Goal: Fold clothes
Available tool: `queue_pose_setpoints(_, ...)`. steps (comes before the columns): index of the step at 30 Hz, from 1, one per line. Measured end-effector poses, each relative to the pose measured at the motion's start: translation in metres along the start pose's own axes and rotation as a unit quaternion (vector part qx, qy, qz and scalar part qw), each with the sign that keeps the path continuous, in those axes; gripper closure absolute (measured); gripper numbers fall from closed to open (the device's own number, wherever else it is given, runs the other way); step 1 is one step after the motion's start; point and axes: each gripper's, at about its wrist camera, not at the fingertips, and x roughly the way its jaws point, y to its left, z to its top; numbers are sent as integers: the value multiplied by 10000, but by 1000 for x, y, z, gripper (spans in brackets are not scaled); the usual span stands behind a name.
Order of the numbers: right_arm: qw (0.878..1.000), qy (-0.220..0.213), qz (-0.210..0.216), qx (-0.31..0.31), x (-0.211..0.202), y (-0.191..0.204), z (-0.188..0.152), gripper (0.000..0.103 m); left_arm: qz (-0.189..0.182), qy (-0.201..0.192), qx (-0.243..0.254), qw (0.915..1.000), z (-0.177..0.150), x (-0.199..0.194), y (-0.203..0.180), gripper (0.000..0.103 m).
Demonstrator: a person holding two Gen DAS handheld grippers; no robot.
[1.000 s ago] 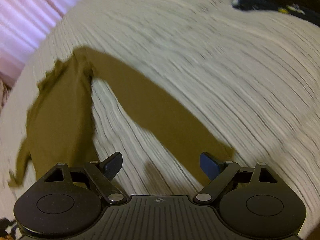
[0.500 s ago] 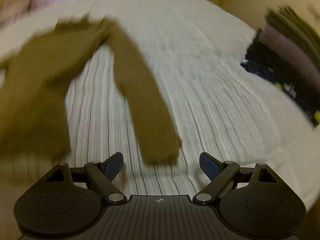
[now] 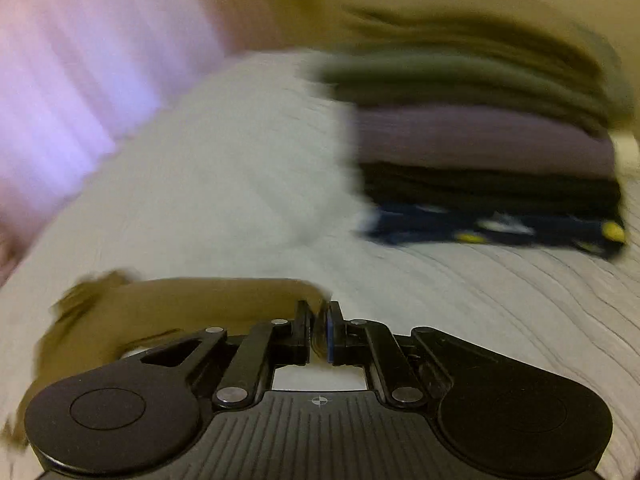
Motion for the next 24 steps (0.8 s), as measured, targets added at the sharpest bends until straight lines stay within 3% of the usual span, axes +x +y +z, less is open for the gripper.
queue_pose_setpoints(2,9975,137,-530,440,13,-13,-3,32,45,36,11,10000,-3,-1,4,87)
queue_pose_setpoints(5,9987,237,-33,453,7,-6,-46,31,127,102,-14,9999,-8,-4,15,82)
queue_pose_setpoints(10,9906,990,873,362,4,34,-125,32,89,269,-181,9994,-14,-7,36,80)
queue_pose_setpoints(12,9832,1308,1228,324,3,51,-157,39,3,342,-212,9992,-17,-7,41,77)
queue_pose_setpoints(13,9787,1466,1404,304,3,59,-172,49,-66,367,-244,9990,-18,-7,43,75)
queue_pose_setpoints(14,9736,1622,1580,285,2,68,-188,52,-136,390,-277,9988,-19,-7,45,73)
queue_pose_setpoints(18,9523,2143,2157,272,1,99,-247,52,-413,588,-604,9956,-22,6,54,65)
queue_pose_setpoints(21,9437,2150,2179,1251,8,91,-258,51,-599,763,-874,9914,-24,19,61,62)
queue_pose_setpoints(24,9156,2079,2217,2634,5,67,-267,51,-806,945,-1182,9852,-28,32,65,62)
